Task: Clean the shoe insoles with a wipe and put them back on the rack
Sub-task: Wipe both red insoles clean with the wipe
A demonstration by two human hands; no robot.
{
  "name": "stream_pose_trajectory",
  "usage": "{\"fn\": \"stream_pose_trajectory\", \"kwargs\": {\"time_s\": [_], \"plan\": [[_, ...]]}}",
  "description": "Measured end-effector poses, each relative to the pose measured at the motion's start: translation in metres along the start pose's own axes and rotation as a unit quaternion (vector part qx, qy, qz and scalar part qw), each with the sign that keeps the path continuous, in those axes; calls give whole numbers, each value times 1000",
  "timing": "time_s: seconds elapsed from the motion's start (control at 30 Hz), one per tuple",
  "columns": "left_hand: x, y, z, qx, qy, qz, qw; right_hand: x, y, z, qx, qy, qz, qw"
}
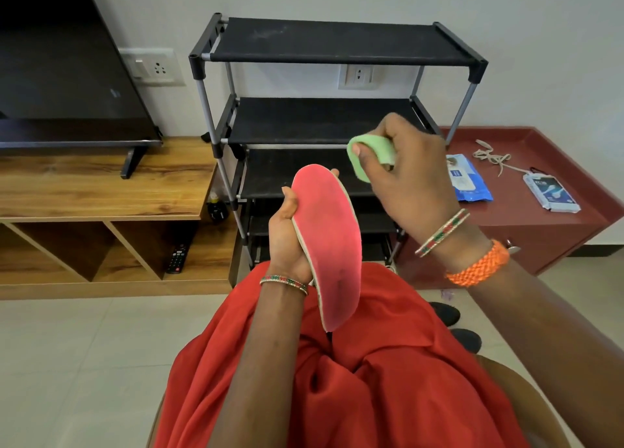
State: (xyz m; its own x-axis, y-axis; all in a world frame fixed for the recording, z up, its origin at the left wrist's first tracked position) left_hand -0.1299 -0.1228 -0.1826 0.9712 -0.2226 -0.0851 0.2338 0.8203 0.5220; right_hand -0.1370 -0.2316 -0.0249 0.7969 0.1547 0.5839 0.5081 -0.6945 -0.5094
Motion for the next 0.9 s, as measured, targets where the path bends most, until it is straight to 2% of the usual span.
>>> {"fn": "stream_pose_trajectory", "kwargs": {"time_s": [0.17, 0.37, 0.4, 0.47, 0.6, 0.73, 0.83, 0.9], "plan": [[0, -6, 13, -1, -25, -15, 1000, -20, -12, 48, -71, -98, -71, 990], [1, -8, 3, -70, -21, -20, 997, -74, -20, 96, 7, -258, -125, 958], [2, -8, 3, -75, -20, -16, 997, -74, -20, 93, 13, -261, -131, 956], [3, -12, 9, -79, -29, -25, 996, -63, -16, 79, 14, -212, -124, 969], [-1, -16, 22, -16, -33, -55, 998, -26, 7, 46, 58, -90, -19, 994], [0, -9, 22, 40, -32, -62, 997, -17, 32, 43, 137, -129, 111, 976], [-1, -8, 19, 80, -47, -65, 994, -16, 41, 39, 72, -135, 118, 981], [-2, -6, 19, 113, -37, -56, 991, -15, 47, 40, 71, -140, 132, 979]]}}
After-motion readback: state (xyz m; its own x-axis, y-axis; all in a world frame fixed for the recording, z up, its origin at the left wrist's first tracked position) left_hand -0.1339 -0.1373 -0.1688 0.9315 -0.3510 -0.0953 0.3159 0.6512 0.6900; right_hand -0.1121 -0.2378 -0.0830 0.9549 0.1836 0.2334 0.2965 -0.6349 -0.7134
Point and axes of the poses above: each hand's wrist, its own x-axis towards the middle knuckle, its own z-axis out of the palm, y = z × x, the point moved 8 cm from there along x, towards the middle knuckle, and after that the axes turned 4 degrees about -y, right-handed, at the moved point
